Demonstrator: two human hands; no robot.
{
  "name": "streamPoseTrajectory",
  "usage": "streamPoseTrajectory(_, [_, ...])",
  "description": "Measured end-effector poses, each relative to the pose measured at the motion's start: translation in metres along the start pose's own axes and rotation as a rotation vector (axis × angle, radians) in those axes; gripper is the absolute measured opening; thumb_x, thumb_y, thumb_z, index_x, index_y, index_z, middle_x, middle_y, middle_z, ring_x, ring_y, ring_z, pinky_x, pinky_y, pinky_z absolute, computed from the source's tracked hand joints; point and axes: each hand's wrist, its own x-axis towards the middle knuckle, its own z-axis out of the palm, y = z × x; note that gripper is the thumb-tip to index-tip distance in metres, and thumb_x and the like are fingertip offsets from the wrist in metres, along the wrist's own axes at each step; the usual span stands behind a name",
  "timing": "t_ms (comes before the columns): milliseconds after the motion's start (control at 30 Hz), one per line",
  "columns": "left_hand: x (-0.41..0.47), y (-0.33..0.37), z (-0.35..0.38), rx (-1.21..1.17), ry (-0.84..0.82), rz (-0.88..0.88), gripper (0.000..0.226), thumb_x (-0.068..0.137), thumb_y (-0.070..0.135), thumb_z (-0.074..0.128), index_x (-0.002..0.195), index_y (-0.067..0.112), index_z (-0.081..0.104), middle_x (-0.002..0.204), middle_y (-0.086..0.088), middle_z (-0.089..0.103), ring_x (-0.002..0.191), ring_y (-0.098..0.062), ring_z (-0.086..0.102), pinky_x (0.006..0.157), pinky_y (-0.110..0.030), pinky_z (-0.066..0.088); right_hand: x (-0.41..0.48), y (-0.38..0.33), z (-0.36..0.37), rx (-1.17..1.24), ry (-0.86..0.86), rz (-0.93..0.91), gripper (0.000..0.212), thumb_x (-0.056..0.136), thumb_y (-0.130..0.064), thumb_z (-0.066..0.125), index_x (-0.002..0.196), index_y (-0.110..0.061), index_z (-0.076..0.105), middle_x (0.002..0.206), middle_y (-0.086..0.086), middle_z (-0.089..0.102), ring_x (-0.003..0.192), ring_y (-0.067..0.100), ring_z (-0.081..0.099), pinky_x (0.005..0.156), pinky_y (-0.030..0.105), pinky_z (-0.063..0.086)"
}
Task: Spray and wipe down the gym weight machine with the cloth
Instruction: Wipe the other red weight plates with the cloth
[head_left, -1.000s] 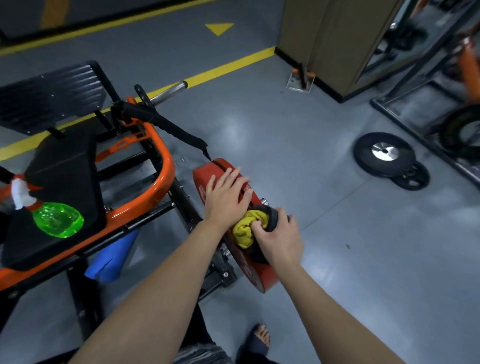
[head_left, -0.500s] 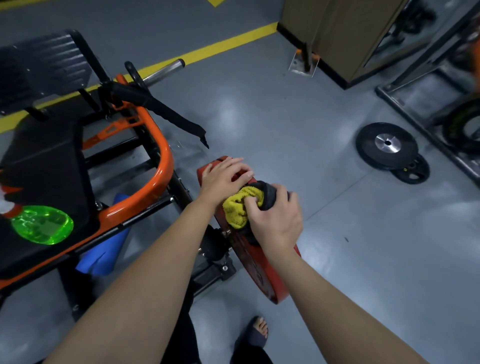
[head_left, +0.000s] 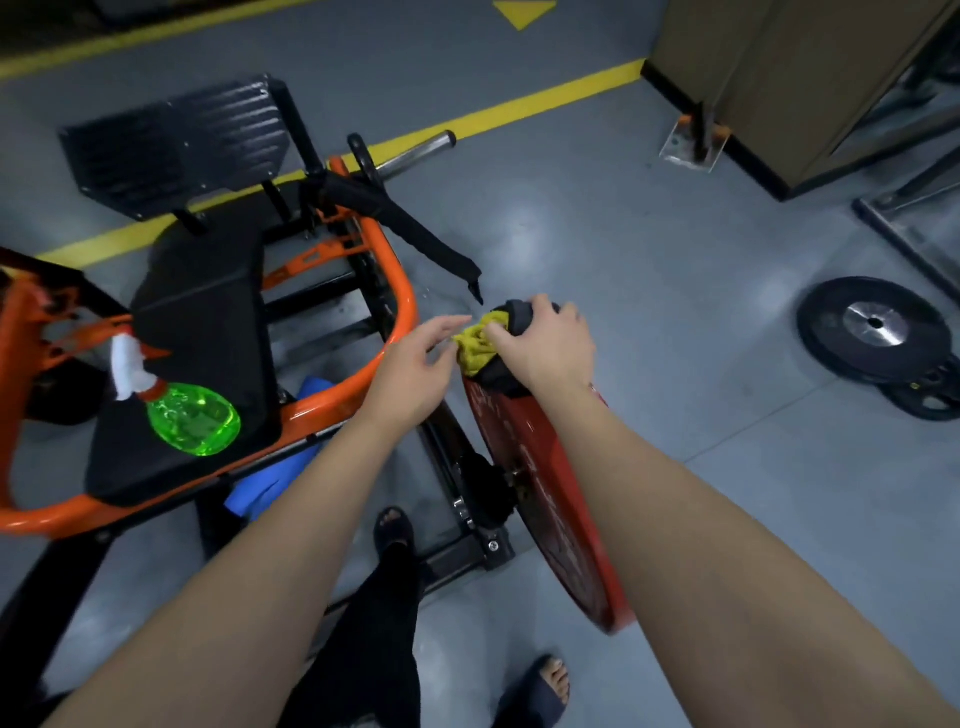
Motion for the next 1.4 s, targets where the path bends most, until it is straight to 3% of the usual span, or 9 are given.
streamPoseTrajectory(133, [-0.011,0.018,0.002,-0.01,0.061,-0.002,0.036,0.104,0.007,0.049,0.132,0.023,0.065,0.128,0.01,0.065,0.117,0.002,0.057,0.09,0.001,0.04,-0.026,0.021,-0.014,0.063,0.015,-0.066,0.056,0.081,-0.061,0.06,0.124,-0.025,0.058,0.115,0.01,0.053,0.116,0.035,0.05,0.089,0.043,0.044])
streamPoseTrajectory(267, [-0.016,0.039,0.039,0.017,0.11,0.018,0.036,0.104,0.016,0.052,0.137,0.025,0.063,0.131,0.006,0.067,0.115,-0.007,0.061,0.099,-0.019,0.044,-0.076,0.062,-0.026,0.206,0.123,-0.014,0.056,0.077,-0.057,0.065,0.123,-0.027,0.059,0.114,0.007,0.053,0.114,0.033,0.051,0.091,0.043,0.046])
streamPoseTrajectory(400, [-0.02,0.053,0.085,0.07,0.028,0.061,0.034,0.104,0.026,0.053,0.137,0.027,0.063,0.145,0.003,0.06,0.144,-0.012,0.043,0.121,-0.039,0.032,-0.127,0.104,-0.034,0.294,0.197,0.055,0.059,0.067,-0.06,0.057,0.119,-0.033,0.06,0.108,0.0,0.054,0.109,0.027,0.055,0.089,0.039,0.05])
streamPoseTrajectory(467, [-0.023,0.051,0.107,0.32,-0.08,0.185,0.038,0.106,0.03,0.048,0.141,0.025,0.06,0.154,0.001,0.051,0.152,-0.014,0.03,0.125,-0.044,0.021,-0.145,0.126,-0.033,0.308,0.196,0.118,0.061,0.066,-0.061,0.054,0.121,-0.036,0.058,0.108,-0.004,0.054,0.109,0.024,0.057,0.086,0.037,0.051])
streamPoseTrajectory(700, [-0.016,0.032,0.122,0.514,-0.12,0.338,0.029,0.104,0.044,0.041,0.112,0.037,0.068,0.145,0.017,0.056,0.148,-0.006,0.035,0.123,-0.041,0.024,-0.15,0.13,-0.022,0.233,0.308,0.239,0.061,0.067,-0.06,0.048,0.117,-0.03,0.065,0.101,0.0,0.057,0.096,0.029,0.06,0.074,0.038,0.051])
streamPoseTrajectory(967, [0.05,0.012,0.1,0.391,-0.377,0.166,0.046,0.099,0.057,0.035,0.114,0.029,0.069,0.135,0.01,0.064,0.142,-0.012,0.045,0.11,-0.044,0.039,-0.1,0.078,-0.024,0.172,0.348,0.188,0.052,0.07,-0.061,0.05,0.111,-0.032,0.065,0.1,0.001,0.059,0.103,0.031,0.059,0.077,0.04,0.049])
streamPoseTrajectory(1100, [0.051,-0.002,0.084,-0.048,-0.07,-0.102,0.032,0.107,0.035,0.049,0.137,0.027,0.058,0.131,0.006,0.064,0.124,-0.011,0.058,0.097,-0.018,0.044,-0.062,0.048,-0.024,0.052,0.223,0.169,0.054,0.076,-0.065,0.051,0.111,-0.025,0.06,0.105,0.007,0.059,0.109,0.035,0.056,0.08,0.042,0.047])
streamPoseTrajectory(1200, [0.017,-0.018,0.064,-0.239,0.177,-0.208,0.046,0.108,0.026,0.05,0.153,0.03,0.042,0.144,0.003,0.057,0.13,-0.002,0.053,0.107,-0.024,0.043,-0.024,0.025,-0.018,-0.011,0.134,0.149,0.054,0.08,-0.065,0.055,0.11,-0.021,0.059,0.107,0.01,0.06,0.109,0.035,0.056,0.077,0.041,0.041])
streamPoseTrajectory(1400, [-0.034,-0.034,0.028,-0.171,0.1,-0.186,0.053,0.106,0.014,0.053,0.157,0.022,0.04,0.15,-0.004,0.054,0.138,-0.003,0.048,0.117,-0.027,0.037,0.022,0.001,0.0,0.044,-0.108,0.015,0.056,0.085,-0.064,0.055,0.122,-0.022,0.057,0.12,0.012,0.058,0.117,0.037,0.053,0.08,0.04,0.038])
